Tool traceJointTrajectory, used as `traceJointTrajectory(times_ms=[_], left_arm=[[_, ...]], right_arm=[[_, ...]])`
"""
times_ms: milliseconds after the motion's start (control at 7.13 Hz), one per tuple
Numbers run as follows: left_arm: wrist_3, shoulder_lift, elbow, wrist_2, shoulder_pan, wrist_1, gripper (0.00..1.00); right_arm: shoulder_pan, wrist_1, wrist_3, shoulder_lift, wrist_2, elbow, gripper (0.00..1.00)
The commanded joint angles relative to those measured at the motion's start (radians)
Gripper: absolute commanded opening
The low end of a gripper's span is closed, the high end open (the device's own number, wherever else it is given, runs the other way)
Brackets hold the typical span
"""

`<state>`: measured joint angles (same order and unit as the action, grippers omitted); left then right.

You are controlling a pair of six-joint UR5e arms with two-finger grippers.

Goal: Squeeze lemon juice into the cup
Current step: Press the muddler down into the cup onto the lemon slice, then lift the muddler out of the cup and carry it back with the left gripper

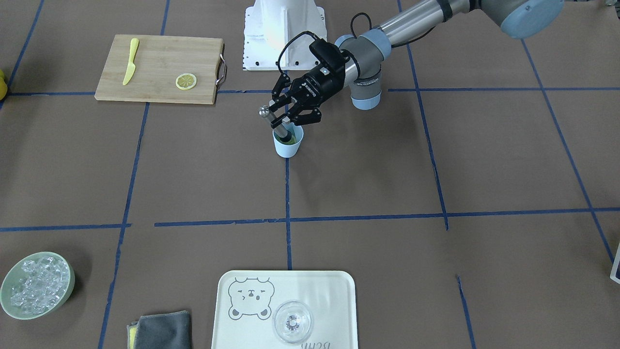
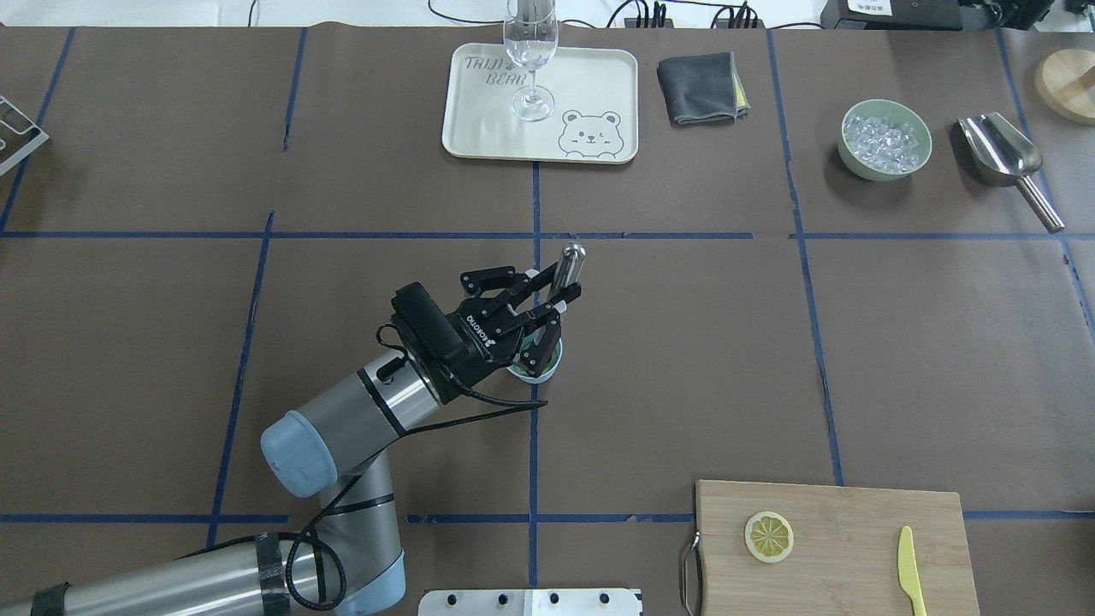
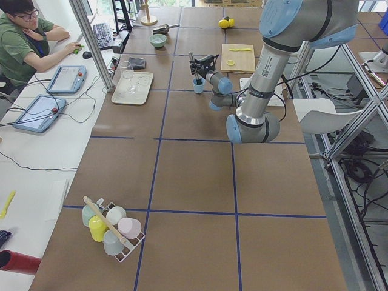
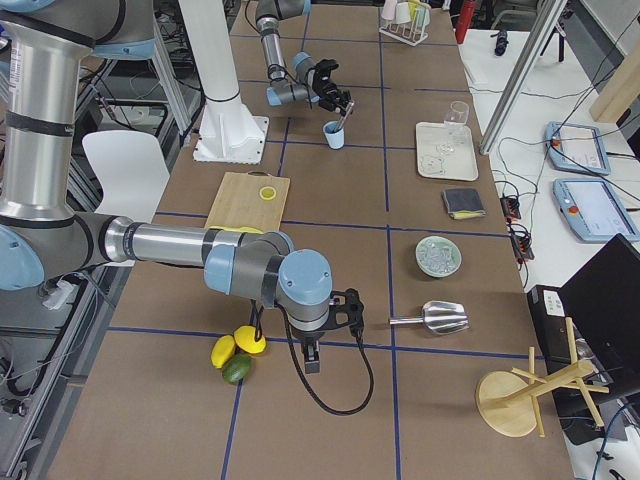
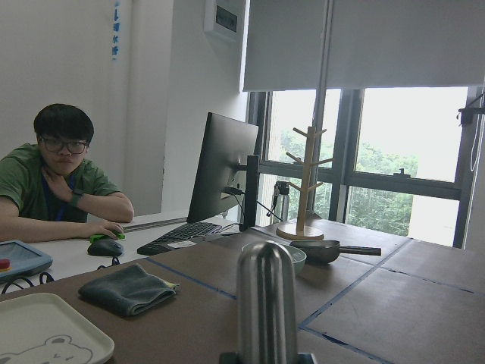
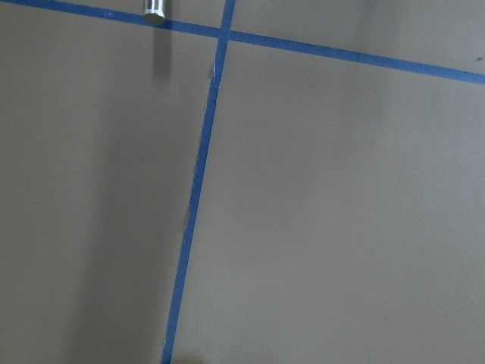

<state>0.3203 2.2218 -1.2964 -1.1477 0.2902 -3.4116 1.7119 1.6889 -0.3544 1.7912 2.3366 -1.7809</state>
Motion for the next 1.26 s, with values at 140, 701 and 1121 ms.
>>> traceJointTrajectory(times_ms=[140, 701, 1121], left_arm=[[0.014, -0.005, -0.104, 0.002, 0.059, 0.012, 0.00], [0.177, -0.030, -0.275, -0.104, 0.203, 0.587, 0.00], [0.204, -0.114, -0.403, -0.513, 0.435, 1.108, 0.00]], right_arm=[[0.000, 0.000, 0.000, -0.001, 0.001, 0.000, 1.00], [0.000, 0.000, -0.002, -0.001, 0.001, 0.000, 1.00], [0.000, 0.000, 0.000, -0.003, 0.001, 0.009, 1.00]])
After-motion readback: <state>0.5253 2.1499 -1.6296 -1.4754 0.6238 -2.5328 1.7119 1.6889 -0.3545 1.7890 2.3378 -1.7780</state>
